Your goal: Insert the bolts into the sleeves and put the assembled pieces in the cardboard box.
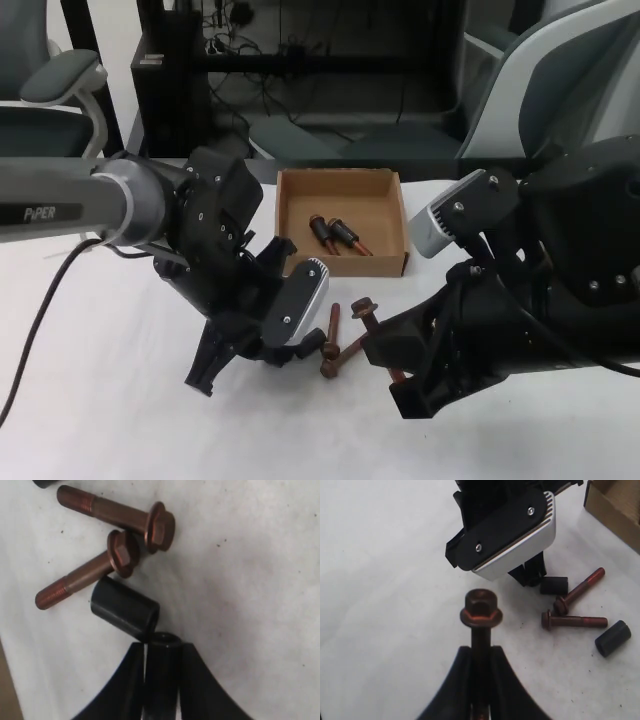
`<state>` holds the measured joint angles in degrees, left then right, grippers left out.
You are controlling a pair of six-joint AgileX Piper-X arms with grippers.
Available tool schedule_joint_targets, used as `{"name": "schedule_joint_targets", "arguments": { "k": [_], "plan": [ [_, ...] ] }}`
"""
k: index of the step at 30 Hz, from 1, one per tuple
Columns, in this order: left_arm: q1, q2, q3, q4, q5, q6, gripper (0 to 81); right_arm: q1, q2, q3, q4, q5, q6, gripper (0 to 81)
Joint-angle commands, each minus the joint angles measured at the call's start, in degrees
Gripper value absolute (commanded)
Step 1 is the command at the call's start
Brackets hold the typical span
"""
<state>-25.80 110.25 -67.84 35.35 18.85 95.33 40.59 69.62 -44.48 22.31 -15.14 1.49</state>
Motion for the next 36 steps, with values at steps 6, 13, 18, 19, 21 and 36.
{"name": "schedule_joint_targets", "arguments": {
  "k": [6,13,18,19,21,36],
  "plan": [
    [0.01,1.06,-0.10,3.30,-3.66,0.20,23.4,-0.29,-0.96,-0.05,-0.73,-0.70,-0.22,0.4],
    [-0.10,1.06,-0.10,3.14,-8.84,-4.12,1.7,-0.29,-0.96,-0.05,-0.73,-0.70,-0.22,0.4],
    [-0.10,-0.08,-0.10,4.38,-9.00,-12.34,1.7,-0.29,-0.96,-0.05,-0.73,-0.70,-0.22,0.4],
    [-0.10,-0.65,-0.10,5.12,-9.00,-13.91,1.7,-0.29,-0.96,-0.05,-0.73,-0.70,-0.22,0.4],
    [-0.10,-1.96,-0.10,7.14,-8.86,-16.68,1.7,-0.29,-0.96,-0.05,-0.73,-0.70,-0.22,0.4],
    [-0.10,-21.22,2.67,19.40,-5.66,-35.31,1.7,-0.29,-1.91,-0.05,0.29,-0.70,2.08,0.4]
  ]
}}
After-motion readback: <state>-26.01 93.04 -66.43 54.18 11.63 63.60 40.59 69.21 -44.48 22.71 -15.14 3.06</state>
